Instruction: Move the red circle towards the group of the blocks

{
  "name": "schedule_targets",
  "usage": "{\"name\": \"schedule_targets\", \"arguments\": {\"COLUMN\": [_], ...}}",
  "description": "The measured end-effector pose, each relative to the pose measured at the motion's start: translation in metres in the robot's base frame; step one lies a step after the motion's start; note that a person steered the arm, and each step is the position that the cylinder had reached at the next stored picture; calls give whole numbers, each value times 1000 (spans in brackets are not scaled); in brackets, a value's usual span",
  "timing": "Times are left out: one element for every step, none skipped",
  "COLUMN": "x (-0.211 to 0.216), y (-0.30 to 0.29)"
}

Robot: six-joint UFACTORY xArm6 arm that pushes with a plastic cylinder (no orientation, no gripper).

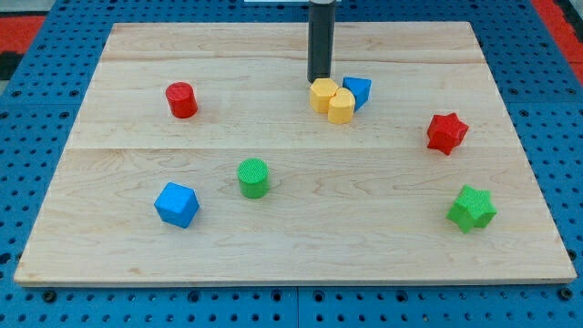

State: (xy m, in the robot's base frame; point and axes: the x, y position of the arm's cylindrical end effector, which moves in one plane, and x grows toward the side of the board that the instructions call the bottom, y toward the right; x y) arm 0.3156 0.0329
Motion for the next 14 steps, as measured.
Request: {"name": "schedule_targets", "arguments": {"x": [-1, 8, -3, -9, 3, 18, 33, 34, 59, 72, 72, 72, 72, 66], "y": [-32, -81, -113, -168, -193, -193, -194, -231, -236, -223, -206, -182, -165, -162]}}
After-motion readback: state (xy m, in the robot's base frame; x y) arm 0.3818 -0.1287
